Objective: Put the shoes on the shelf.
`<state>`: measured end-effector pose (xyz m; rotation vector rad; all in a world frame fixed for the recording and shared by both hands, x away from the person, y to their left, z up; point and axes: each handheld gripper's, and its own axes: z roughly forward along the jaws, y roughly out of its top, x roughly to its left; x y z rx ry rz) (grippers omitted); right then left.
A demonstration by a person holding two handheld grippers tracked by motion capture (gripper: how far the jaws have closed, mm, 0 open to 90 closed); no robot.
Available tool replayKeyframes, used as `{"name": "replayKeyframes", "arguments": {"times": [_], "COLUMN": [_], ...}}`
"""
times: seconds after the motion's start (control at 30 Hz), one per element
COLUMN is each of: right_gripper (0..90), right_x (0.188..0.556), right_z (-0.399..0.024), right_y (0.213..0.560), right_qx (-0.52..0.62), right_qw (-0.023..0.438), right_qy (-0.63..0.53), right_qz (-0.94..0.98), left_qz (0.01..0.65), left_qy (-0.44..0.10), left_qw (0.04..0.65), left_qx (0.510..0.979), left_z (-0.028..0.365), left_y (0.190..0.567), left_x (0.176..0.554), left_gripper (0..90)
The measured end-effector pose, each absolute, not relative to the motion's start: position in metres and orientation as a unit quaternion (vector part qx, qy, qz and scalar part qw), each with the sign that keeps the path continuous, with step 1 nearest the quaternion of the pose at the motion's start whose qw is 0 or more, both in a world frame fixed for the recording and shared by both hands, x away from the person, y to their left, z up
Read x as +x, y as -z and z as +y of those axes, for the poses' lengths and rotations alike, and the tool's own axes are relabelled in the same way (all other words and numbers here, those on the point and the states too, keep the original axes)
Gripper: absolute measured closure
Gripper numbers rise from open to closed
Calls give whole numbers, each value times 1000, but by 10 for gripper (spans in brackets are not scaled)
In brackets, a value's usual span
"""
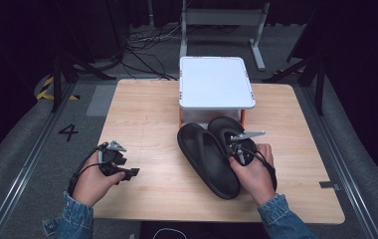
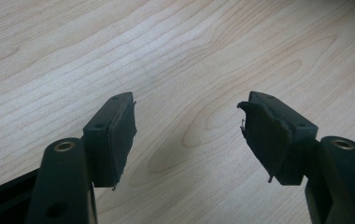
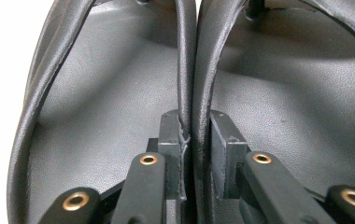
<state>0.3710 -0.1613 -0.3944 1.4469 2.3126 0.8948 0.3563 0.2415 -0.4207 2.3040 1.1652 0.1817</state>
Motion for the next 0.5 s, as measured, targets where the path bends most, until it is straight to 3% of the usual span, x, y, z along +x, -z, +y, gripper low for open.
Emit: {"name": "replayKeyframes", "arguments": {"times": [0.5], "right_gripper": [768], "right_x": [418], "right_z": [-150], "right_y": [387], "right_qx": [560], "right_qw": [154], "right_qy": [-332], "right_qz": [743], "left_qz": [431], "left_qy": [-60], "left_qw": [280], "left_qx": [856], "left_z": [239], "left_y": [423], "left_x": [362], "left_gripper": [352]}}
